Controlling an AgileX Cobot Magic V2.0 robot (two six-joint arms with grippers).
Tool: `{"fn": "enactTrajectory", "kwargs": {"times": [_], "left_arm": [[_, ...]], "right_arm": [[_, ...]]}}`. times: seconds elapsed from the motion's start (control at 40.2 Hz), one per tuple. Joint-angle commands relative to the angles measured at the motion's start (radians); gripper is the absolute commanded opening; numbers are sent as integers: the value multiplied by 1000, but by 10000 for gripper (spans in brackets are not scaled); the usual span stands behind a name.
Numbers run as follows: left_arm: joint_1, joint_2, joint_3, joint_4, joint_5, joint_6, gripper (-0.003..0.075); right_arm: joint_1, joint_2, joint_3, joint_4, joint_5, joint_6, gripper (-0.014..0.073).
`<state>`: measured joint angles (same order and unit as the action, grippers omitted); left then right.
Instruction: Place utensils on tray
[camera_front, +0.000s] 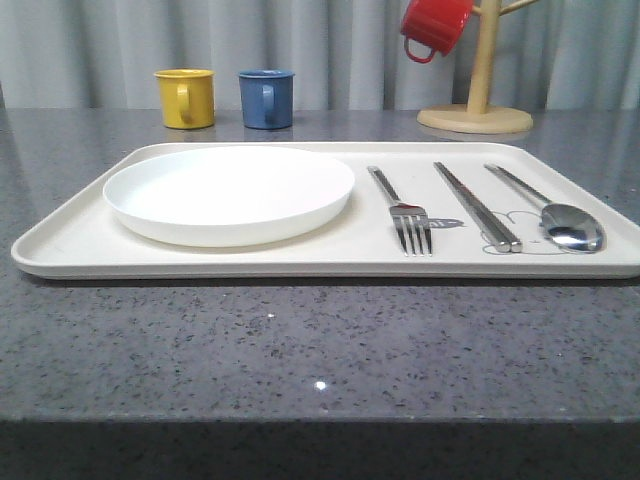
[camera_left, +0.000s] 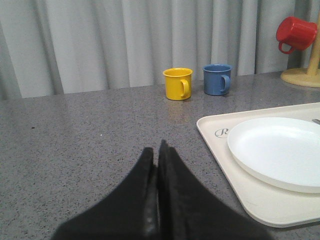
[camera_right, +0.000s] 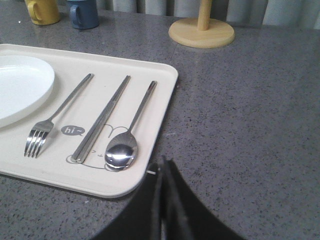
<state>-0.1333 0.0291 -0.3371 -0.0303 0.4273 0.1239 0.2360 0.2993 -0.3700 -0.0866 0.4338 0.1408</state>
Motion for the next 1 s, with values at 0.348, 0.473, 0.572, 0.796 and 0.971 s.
{"fn": "enactTrajectory", "kwargs": {"times": [0.348, 0.473, 0.572, 0.796, 0.971], "left_arm": [[119, -60, 282, -26, -263, -8, -18], [119, -60, 346, -26, -333, -8, -18], [119, -60, 343, -26, -331, -8, -18], [119, -60, 343, -26, -333, -8, -18], [119, -60, 343, -26, -333, -8, -18]], "right_arm": [[-2, 8, -21, -15, -82, -7, -69], [-2, 8, -21, -15, -82, -7, -69], [-2, 8, -21, -15, -82, -7, -69], [-2, 8, -21, -15, -82, -7, -69], [-2, 8, -21, -15, -82, -7, -69]]}}
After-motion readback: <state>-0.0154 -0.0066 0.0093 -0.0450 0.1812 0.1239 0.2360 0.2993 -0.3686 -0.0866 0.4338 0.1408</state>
